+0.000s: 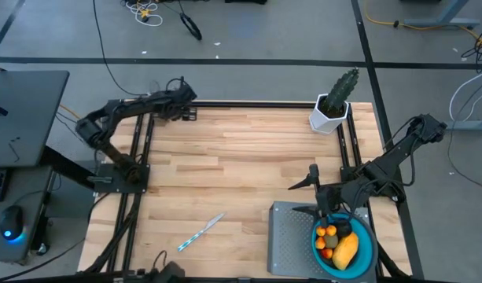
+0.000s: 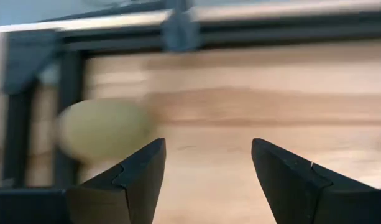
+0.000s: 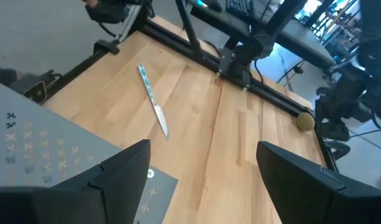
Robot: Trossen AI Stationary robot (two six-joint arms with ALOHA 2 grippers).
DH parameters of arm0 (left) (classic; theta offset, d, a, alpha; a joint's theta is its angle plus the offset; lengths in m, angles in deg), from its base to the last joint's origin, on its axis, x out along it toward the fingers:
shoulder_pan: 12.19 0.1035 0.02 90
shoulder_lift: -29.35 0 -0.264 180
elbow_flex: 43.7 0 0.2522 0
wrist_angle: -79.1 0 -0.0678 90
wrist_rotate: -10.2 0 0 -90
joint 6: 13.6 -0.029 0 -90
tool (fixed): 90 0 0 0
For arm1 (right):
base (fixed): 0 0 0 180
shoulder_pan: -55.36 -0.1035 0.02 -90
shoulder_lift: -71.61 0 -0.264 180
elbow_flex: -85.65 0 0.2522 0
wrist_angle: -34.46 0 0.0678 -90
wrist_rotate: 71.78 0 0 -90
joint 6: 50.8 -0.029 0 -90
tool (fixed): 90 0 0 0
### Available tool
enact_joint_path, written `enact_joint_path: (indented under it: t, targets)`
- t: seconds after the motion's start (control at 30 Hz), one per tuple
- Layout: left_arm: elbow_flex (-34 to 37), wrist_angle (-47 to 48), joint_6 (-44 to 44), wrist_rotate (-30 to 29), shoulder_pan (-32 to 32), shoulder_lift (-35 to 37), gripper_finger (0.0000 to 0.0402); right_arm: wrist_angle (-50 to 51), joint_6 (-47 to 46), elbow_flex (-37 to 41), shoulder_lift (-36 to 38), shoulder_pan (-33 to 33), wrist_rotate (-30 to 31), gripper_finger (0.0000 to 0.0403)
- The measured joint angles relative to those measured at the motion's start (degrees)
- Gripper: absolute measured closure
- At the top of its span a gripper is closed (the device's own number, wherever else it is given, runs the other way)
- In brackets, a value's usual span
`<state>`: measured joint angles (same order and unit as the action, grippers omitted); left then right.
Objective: Pick & Place Fruit
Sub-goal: Put the brown kiwi into the blue strainer bowl on the shelf
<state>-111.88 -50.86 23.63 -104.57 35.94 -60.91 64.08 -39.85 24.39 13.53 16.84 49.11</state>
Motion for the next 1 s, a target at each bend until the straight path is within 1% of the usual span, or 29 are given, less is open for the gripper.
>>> enact_joint_path:
  t: [0.1,0.17,0.2,0.33,0.5,0.6,0.67,0.77,0.9,1.0]
  targets:
    - [-6.41,11.62,0.32,-5.13,0.00,-4.81,0.0155,1.00,0.10,0.00,0.02,0.00,0.01,0.0098]
    - [-9.57,17.91,-0.13,-7.00,0.06,-6.99,0.0155,1.86,0.10,0.00,0.02,0.00,0.07,0.0098]
    - [-10.61,19.29,-0.89,-7.09,0.06,-7.52,0.0155,2.43,0.11,0.00,0.04,0.00,0.13,0.0098]
    - [-13.62,19.34,-6.07,-5.15,-0.13,-7.77,0.0155,4.89,0.43,0.00,0.04,0.00,0.66,0.0098]
    - [-15.09,22.07,-13.58,-6.13,-0.14,-7.76,0.0154,6.47,0.56,0.00,0.04,0.00,1.40,0.0098]
    - [-15.07,21.02,-23.26,-6.97,-0.14,-7.76,0.0154,7.80,-0.04,0.00,0.05,0.00,2.70,0.0098]
    - [-15.07,19.37,-28.95,-7.45,-0.14,-7.76,0.0154,8.41,-0.59,0.00,0.02,0.00,2.49,0.0098]
    - [-15.09,18.78,-27.68,-7.82,-0.17,-7.76,0.0154,8.44,-1.93,0.00,0.04,-0.04,2.43,0.0098]
    - [-15.07,21.29,-28.06,-0.84,-0.08,-7.79,0.0154,8.68,-2.48,0.00,0.04,-0.02,2.43,0.0098]
    - [-15.05,24.16,-30.76,0.21,0.79,-8.78,0.0154,8.66,-2.57,0.00,0.04,-0.02,2.46,0.0098]
